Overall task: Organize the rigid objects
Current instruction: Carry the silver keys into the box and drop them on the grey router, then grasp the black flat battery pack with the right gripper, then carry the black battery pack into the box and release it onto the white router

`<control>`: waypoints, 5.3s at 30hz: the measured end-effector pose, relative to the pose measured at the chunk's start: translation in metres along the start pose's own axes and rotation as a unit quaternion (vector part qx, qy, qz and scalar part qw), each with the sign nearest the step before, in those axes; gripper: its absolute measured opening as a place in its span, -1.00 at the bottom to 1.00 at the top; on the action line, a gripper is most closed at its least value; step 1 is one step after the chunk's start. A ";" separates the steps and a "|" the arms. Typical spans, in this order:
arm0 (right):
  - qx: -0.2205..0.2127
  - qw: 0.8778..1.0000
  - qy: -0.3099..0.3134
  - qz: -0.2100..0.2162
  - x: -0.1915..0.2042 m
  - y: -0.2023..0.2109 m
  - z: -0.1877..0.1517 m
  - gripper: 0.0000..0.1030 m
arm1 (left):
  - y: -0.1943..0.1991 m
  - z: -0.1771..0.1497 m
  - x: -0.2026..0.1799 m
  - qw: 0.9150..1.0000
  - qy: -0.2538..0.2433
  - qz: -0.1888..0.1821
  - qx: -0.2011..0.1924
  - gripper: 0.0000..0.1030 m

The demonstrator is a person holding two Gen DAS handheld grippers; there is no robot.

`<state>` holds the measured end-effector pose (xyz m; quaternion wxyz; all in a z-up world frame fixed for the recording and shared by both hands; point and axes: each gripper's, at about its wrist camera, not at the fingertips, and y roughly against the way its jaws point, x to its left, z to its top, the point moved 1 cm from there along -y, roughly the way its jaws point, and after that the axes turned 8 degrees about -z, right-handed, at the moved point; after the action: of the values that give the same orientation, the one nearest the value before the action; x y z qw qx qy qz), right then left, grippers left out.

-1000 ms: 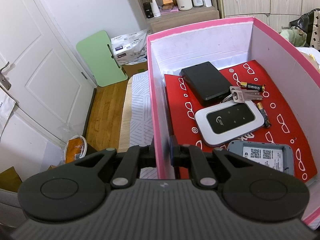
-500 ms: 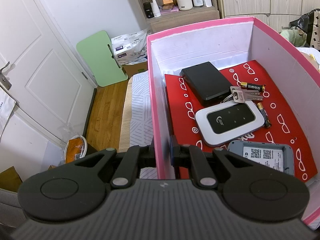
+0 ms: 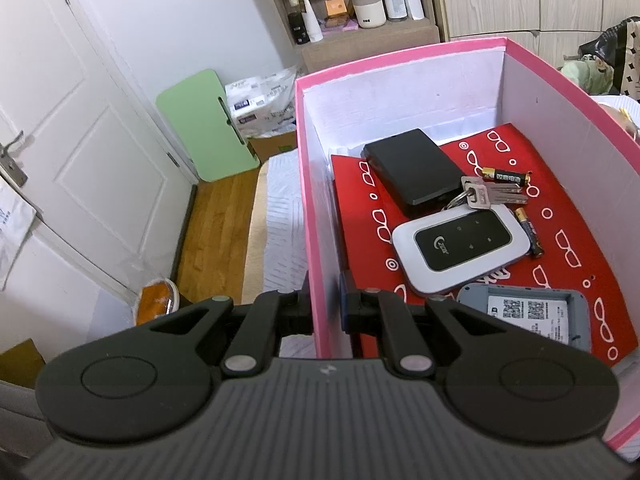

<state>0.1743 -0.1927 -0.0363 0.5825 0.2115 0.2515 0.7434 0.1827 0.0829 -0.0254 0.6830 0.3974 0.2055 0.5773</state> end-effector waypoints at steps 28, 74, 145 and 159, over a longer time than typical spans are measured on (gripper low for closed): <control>0.068 0.975 0.021 0.212 0.122 -0.017 0.055 -0.92 | 0.000 0.001 0.003 1.000 0.012 -0.001 0.000 -0.81; 0.089 0.994 0.041 0.054 0.041 -0.030 -0.031 0.24 | 0.002 0.015 0.037 0.983 0.080 -0.121 0.112 -0.89; 0.084 0.979 -0.042 0.180 0.124 -0.037 0.096 0.38 | 0.002 0.005 0.043 0.982 0.109 -0.132 0.078 -0.88; 0.273 0.945 -0.117 0.140 0.144 -0.143 0.082 0.38 | 0.001 0.001 0.051 0.977 0.128 -0.158 0.062 -0.82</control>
<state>0.2994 -0.0148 -0.0572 0.4175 0.4809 0.3431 0.6904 0.1958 0.1312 -0.0147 0.7076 0.3249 0.3868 0.4942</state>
